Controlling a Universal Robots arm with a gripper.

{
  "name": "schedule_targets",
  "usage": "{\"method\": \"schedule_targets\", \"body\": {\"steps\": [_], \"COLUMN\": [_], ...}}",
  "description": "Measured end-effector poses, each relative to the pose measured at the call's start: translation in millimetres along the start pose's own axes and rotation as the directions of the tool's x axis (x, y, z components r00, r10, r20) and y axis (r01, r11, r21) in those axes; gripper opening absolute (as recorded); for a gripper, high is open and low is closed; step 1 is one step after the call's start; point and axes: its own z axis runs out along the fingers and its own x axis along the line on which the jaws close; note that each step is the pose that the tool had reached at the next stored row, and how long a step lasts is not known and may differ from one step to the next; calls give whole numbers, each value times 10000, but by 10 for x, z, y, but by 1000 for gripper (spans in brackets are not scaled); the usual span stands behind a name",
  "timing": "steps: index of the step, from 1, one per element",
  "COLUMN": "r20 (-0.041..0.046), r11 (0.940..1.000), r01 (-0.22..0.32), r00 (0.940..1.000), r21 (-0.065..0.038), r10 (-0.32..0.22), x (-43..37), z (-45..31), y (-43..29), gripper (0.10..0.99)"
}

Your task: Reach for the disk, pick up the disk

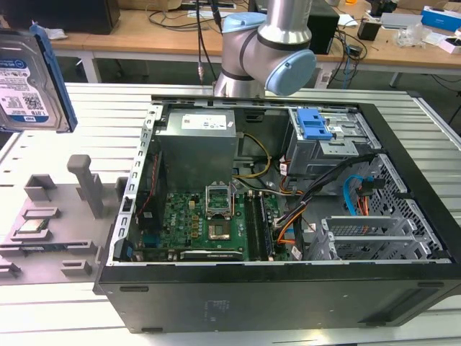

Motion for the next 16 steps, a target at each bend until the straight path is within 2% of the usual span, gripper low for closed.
{"method": "schedule_targets", "body": {"steps": [4,5,6,7,9,14,16], "r20": [-1,-1,-1,-2,-1,-2,-2], "r11": [10000,10000,10000,10000,10000,10000,10000], "r01": [0,0,0,0,0,0,0], "r00": [10000,10000,10000,10000,10000,10000,10000], "r21": [-3,-7,-11,-18,-24,-30,-31], "r10": [0,0,0,0,0,0,0], "x": [1,2,2,4,5,6,6], "z": [-55,-134,-176,-282,-362,-472,-473], "y": [-2,-3,-4,-5,-5,-4,-7], "gripper": [365,365,365,365,365,365,365]}}
